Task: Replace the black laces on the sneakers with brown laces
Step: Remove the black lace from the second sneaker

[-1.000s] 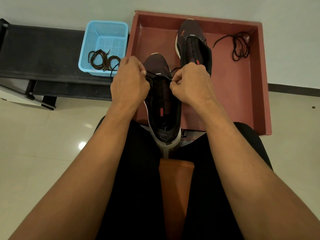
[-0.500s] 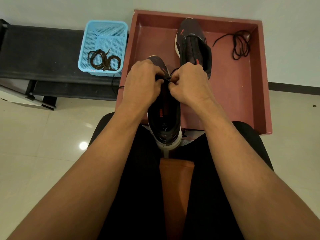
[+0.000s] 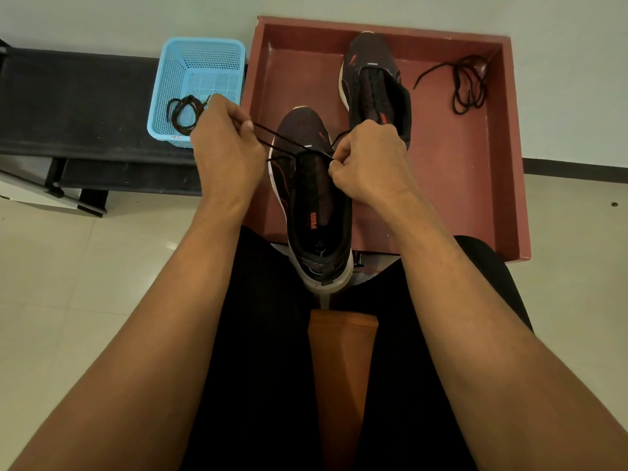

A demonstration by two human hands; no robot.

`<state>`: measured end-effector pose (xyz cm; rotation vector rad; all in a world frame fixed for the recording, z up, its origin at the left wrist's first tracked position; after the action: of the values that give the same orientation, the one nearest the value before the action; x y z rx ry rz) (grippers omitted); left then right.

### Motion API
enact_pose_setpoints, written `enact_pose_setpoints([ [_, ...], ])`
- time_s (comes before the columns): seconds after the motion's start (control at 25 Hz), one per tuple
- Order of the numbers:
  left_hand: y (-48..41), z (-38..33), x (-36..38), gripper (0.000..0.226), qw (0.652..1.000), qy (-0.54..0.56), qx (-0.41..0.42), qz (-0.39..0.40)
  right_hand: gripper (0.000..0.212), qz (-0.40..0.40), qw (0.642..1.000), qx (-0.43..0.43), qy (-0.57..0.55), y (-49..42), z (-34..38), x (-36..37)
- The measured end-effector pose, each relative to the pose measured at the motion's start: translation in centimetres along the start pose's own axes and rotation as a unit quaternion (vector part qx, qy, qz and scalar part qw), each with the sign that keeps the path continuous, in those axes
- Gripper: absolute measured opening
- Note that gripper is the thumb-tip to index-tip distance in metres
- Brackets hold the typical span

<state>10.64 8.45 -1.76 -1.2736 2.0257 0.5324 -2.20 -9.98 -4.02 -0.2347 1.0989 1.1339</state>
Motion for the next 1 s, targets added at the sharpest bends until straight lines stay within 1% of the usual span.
enact_pose_setpoints([
  [0.08,-0.2,-1.1,1.5,0.024,0.997,-0.037,0.043,0.058,0.009,0.001,1.0,-0.002,0.003,0.0,0.1,0.0],
  [0.16,0.1,-3.3,3.7,0.038,0.978,-0.096,0.127,0.133,0.008,0.003,1.0,-0.004,0.004,0.1,0.1,-0.1],
  [0.2,0.4,-4.3,4.6,0.039,0.966,-0.119,0.164,0.163,0.008,0.004,1.0,-0.004,0.005,0.2,0.2,-0.1],
  [0.24,0.5,-4.8,5.3,0.037,0.956,-0.135,0.181,0.187,0.009,0.005,1.0,-0.004,0.006,0.2,0.2,-0.1],
  [0.32,0.8,-5.3,6.0,0.032,0.948,-0.164,0.174,0.209,0.01,0.005,1.0,-0.006,0.006,0.2,0.3,-0.2],
  [0.44,0.9,-5.1,5.6,0.027,0.957,-0.167,0.149,0.184,0.011,0.006,1.0,-0.007,0.009,0.3,0.4,-0.2],
  [0.52,0.7,-5.0,5.1,0.018,0.967,-0.152,0.124,0.163,0.011,0.007,1.0,-0.009,0.008,0.4,0.5,-0.2],
  [0.68,0.3,-4.1,5.4,0.004,0.971,-0.132,0.096,0.173,0.011,0.009,1.0,-0.015,0.009,0.5,0.7,-0.1],
  [0.72,0.3,-3.9,5.2,0.003,0.974,-0.125,0.094,0.164,0.01,0.009,1.0,-0.014,0.009,0.5,0.7,-0.1],
  [0.8,0.0,-3.2,3.8,0.004,0.986,-0.088,0.073,0.117,0.009,0.009,1.0,-0.01,0.005,0.5,0.6,0.0],
  [0.84,-0.2,-2.4,3.0,0.003,0.993,-0.07,0.052,0.085,0.009,0.01,1.0,-0.008,0.004,0.4,0.5,0.0],
  [0.92,-0.7,0.4,1.5,0.007,0.999,-0.026,-0.023,0.034,0.009,0.013,1.0,-0.008,0.004,0.4,0.4,0.0],
  [1.0,-0.8,3.2,0.6,0.015,0.993,0.057,-0.099,0.005,0.009,0.014,1.0,-0.009,-0.001,0.4,0.4,0.0],
])
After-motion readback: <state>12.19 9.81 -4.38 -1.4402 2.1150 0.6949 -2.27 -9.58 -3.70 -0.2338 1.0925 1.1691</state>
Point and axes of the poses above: each hand's wrist, its own y-axis away from the middle knuckle, its own x-axis out of the palm, z = x × y, the point moved 8 cm from there along -y, towards the middle knuckle, and after that the axes turned 15 degrees about z, right-handed, at the moved point
